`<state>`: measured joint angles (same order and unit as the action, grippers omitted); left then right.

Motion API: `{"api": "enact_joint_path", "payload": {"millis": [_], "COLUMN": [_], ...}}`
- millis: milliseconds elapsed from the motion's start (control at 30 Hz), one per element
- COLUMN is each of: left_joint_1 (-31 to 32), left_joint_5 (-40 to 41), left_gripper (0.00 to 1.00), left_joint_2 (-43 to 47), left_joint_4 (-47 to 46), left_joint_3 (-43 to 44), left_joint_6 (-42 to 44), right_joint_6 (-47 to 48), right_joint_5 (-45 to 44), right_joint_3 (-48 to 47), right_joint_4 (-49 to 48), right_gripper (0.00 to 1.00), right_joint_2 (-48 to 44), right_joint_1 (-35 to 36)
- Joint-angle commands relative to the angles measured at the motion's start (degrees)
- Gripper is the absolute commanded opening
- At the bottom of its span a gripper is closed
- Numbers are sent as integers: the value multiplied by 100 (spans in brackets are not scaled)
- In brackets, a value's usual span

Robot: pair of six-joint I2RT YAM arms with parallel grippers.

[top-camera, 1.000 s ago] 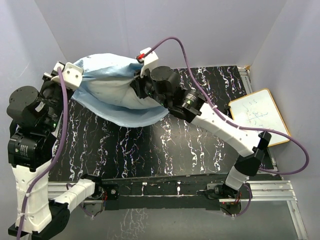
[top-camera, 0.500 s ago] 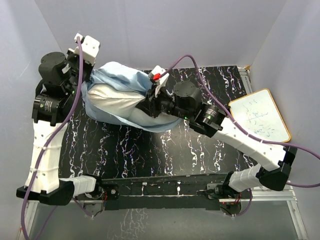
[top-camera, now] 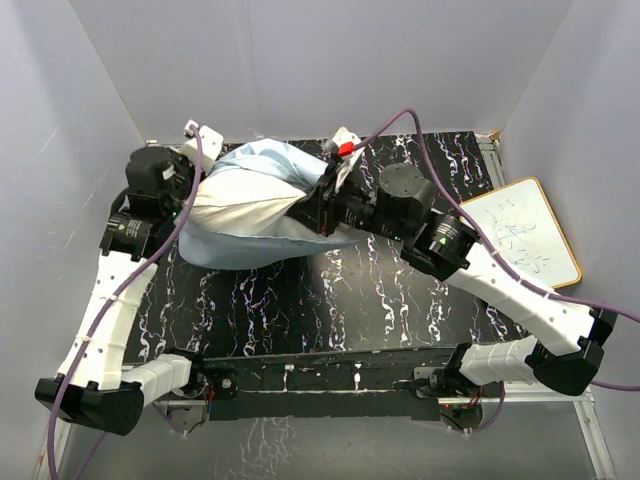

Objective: Remove the pillowcase from the pillow

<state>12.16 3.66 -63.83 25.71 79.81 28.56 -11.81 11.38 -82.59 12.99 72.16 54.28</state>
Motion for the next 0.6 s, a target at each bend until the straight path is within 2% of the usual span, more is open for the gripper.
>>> {"api": "enact_joint_path", "payload": {"millis": [0,100,167,267,333,433,567], "left_joint_1": [-28,-24,-21,-23,-21,-23,-23], "left_joint_5": [234,252,132,-95,-211,-335,-459], "left_gripper": [0,1,25,62,78,90,97], "left_joint_2": [359,645,848,1081,1166,1149,929], "left_joint_4": [-41,-28,103,554,863,1369,2324], "left_joint_3": [-778,-1318,-1455,-1111,-610,332,1697], "left_joint_6": [182,259,274,213,195,364,755], "right_joint_6": [-800,-1191,-1408,-1543,-1553,-1502,-1550], "right_joint_5": [31,161,169,49,-79,-227,-198], "right_joint_3": [-206,-128,-50,2,-49,-202,-383], "right_joint_4": [-1475,-1529,-1545,-1448,-1288,-1062,-1036], "right_gripper": [8,8,8,8,8,8,8], "right_joint_2": [-478,-451,-419,-351,-251,-41,283], "right_joint_1": [-467,-848,-1089,-1302,-1376,-1418,-1414]}}
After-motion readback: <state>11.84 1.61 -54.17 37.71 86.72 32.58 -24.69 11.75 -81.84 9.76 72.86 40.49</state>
